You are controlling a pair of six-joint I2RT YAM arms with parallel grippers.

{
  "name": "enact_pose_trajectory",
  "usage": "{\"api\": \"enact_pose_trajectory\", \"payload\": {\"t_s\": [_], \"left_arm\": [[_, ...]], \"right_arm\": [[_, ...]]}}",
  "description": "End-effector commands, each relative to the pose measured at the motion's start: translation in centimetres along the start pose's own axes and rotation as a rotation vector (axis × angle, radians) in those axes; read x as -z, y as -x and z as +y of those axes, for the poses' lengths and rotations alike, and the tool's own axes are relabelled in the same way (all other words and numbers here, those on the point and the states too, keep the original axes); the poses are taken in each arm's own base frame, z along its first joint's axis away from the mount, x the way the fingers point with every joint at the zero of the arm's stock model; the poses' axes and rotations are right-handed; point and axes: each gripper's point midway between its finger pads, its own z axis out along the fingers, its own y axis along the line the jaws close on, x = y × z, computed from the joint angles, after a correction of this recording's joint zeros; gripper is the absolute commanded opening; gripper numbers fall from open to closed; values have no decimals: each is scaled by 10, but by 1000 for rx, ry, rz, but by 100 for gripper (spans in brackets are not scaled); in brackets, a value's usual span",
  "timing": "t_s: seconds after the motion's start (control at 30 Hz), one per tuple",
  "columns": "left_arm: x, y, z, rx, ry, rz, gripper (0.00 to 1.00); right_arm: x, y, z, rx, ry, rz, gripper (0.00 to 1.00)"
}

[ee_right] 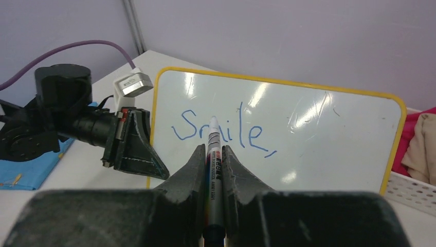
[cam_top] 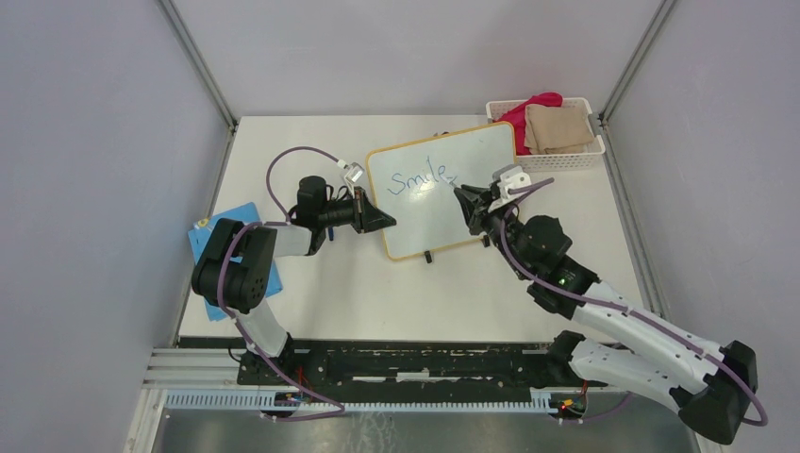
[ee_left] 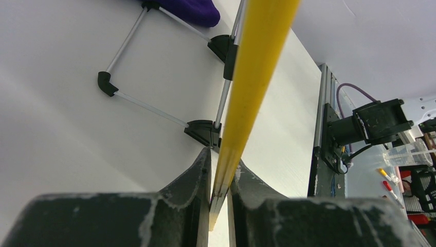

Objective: Write a sentence on the whiteboard

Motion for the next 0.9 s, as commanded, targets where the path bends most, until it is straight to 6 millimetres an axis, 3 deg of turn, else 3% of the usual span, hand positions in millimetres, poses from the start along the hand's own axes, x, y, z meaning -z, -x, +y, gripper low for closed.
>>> {"api": "enact_pose_trajectory", "payload": {"t_s": [0.0,0.13,0.27,0.43,0.87], "left_arm": [[1,4,8,-38,54,1,2],[0,0,11,-25,56,9,2],[1,-1,13,-33,67,14,2],[1,-4,16,-27,73,21,2],[2,-3,19,-37,98,23,2]], "right_arm": [[17,9,3,122,-19,-33,0],[22,-54,5,147,-3,96,0],[26,-88,13,107,24,132,0],[19,-100,27,109,49,154,0],[-11,-93,72,164,131,146,0]]}}
